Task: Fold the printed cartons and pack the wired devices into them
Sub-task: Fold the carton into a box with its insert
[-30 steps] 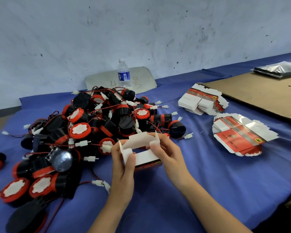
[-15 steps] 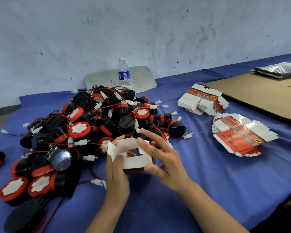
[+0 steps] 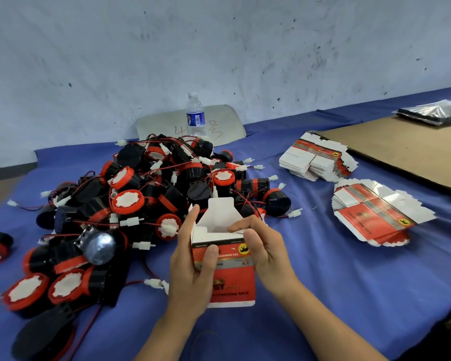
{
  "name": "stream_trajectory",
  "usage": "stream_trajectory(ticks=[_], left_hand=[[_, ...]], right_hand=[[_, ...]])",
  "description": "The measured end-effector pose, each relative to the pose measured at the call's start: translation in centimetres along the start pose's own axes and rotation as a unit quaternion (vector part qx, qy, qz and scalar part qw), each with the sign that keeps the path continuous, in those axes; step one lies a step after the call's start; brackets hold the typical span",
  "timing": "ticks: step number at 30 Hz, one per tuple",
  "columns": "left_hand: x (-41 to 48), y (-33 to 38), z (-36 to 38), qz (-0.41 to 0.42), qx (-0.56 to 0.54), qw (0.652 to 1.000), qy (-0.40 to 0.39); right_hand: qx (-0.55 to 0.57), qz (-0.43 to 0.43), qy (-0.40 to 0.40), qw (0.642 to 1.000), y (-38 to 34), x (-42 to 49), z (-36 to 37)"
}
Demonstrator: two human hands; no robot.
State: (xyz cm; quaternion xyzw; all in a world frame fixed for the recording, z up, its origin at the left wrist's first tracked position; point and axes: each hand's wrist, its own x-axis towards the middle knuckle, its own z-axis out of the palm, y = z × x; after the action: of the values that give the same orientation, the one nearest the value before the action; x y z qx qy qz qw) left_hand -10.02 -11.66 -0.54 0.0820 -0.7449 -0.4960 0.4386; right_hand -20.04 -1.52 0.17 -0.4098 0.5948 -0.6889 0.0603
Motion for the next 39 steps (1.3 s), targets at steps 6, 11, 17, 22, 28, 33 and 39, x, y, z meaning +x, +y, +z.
stream_trajectory(ticks=[6, 11, 17, 22, 28, 33, 39], left_hand=[[0.1, 0.4, 0.0, 0.012, 0.005, 0.999, 0.033], [0.2, 0.3, -0.2, 0.014, 0.009, 0.999, 0.028], [0.1, -0.1, -0.4, -0.041, 0.030, 0.999, 0.015], [0.3, -0.3, -0.4, -0.053, 0.012, 0.999, -0.005], [0.0, -0.4, -0.3, -0.072, -0.033, 0.997, -0.020], [0.5, -0.8, -1.2, -0.084, -0.026, 0.993, -0.079], [0.6, -1.0, -1.5, -0.045, 0.099, 0.989, -0.105]], right_hand=[[0.000, 0.004, 0.012, 1.000, -0.2, 0.0, 0.2], [-0.001, -0.009, 0.013, 1.000, -0.6, 0.0, 0.1], [-0.021, -0.025, 0.018, 0.999, 0.1, 0.0, 0.1], [-0.022, -0.042, 0.008, 0.999, -0.2, 0.0, 0.0], [0.088, 0.118, -0.023, 0.989, -0.8, 0.4, -0.3], [0.255, 0.322, -0.135, 0.902, -0.9, 1.1, -1.5], [0.255, 0.403, -0.202, 0.855, -0.8, 1.2, -2.5]])
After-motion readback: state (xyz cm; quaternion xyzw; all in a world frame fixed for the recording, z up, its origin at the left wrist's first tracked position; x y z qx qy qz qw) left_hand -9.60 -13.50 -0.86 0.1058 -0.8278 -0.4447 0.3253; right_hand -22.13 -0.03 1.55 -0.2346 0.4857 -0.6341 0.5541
